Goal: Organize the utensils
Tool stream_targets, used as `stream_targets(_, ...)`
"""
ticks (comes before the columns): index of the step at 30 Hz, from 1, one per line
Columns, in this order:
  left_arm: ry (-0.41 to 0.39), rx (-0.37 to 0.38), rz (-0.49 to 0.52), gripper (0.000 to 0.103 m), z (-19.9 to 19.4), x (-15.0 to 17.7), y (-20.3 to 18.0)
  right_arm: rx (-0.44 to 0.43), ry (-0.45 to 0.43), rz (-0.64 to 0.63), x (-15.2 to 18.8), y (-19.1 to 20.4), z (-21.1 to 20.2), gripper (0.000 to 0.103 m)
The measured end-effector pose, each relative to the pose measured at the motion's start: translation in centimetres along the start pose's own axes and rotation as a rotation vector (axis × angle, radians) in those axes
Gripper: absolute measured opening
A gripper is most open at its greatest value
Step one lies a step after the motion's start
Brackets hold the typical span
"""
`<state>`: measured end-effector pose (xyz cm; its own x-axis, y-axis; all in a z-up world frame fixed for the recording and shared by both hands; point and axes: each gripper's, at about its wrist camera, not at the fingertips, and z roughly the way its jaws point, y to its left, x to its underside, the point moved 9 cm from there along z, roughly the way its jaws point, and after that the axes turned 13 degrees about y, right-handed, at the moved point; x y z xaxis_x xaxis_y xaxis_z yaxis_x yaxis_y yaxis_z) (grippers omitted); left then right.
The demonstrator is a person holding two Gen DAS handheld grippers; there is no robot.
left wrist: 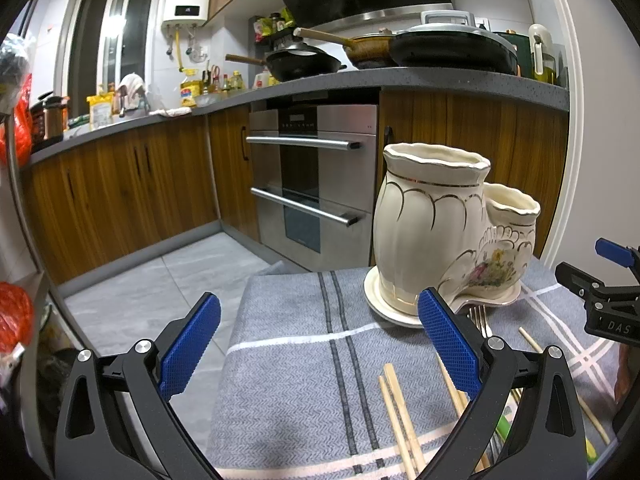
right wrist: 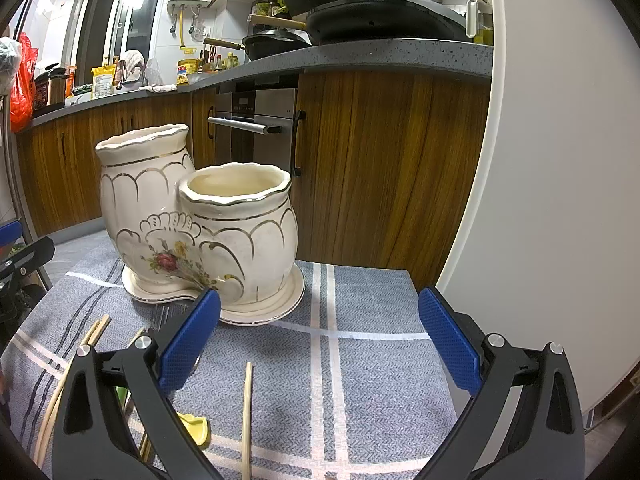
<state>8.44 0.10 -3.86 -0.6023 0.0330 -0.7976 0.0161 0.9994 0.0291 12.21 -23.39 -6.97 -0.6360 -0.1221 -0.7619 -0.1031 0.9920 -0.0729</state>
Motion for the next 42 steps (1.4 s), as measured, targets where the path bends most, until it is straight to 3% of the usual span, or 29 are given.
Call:
stream_targets(36, 0.002, -0.011, -0.008, 0.098, 0.1, 0.2, 0.2, 0.0, -0.001, 0.013, -0.4, -0.7, -0.1, 0.098)
stream_targets(42, 0.008, -0.012, -0.005, 0.098, 0.2, 0.9, 0.3, 0.037, -0.056, 0.037, -0.2, -1.3, -1.9, 0.098)
